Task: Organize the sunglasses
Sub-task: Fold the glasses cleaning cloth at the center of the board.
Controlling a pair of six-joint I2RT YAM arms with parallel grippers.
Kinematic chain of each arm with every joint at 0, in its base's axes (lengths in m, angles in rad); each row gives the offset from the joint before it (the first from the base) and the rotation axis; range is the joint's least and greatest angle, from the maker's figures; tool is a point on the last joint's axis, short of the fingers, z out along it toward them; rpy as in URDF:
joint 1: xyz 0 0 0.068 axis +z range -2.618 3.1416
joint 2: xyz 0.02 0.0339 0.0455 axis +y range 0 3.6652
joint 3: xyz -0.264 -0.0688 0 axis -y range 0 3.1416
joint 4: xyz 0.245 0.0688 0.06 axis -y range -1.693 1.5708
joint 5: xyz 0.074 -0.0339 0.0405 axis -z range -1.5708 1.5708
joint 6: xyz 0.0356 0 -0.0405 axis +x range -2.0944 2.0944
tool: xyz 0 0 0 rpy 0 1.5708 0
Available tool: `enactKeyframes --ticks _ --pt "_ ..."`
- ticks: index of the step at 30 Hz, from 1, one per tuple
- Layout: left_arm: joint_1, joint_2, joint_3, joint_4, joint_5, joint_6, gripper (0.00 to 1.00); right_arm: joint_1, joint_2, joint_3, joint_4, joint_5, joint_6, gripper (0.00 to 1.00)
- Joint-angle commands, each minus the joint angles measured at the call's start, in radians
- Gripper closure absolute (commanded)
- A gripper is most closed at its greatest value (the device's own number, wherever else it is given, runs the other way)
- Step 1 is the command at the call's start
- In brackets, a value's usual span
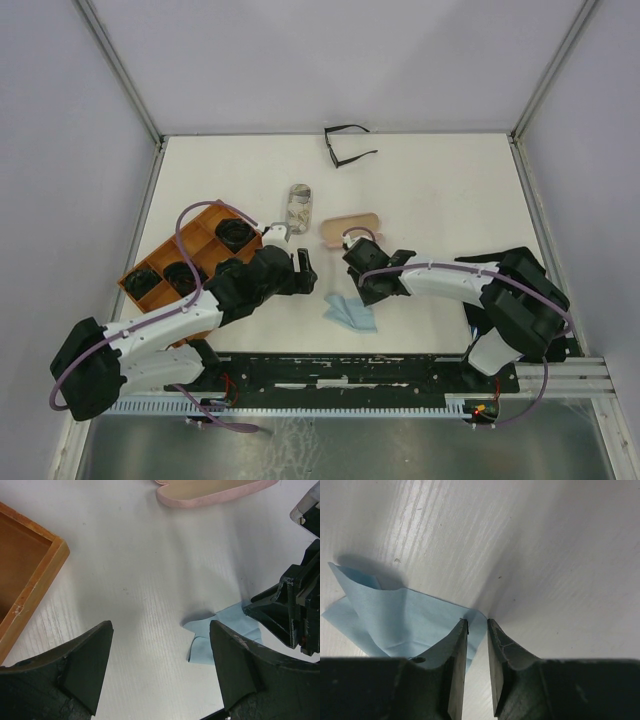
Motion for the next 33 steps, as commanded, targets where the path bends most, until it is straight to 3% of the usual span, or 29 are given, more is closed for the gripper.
enactKeyframes --ticks 1,13,24,33 --pt "0.005 -0.032 -0.001 0.029 -0.013 -0.012 0.16 0.013 0.04 0.024 -0.053 0.036 0.018 0.73" --pt "0.006 -0.008 -0.026 0.088 0.009 -0.013 0.16 -0.009 0.009 -0.017 0.01 0.049 -0.011 1.0" --pt "0.012 0.108 0.014 0.209 0.066 0.083 0.16 -0.157 -0.025 0.015 0.024 -0.022 -0.144 1.0" --pt "0.02 0.303 0.101 0.26 0.121 0.114 0.19 -0.185 -0.008 0.026 0.053 -0.075 -0.176 1.0"
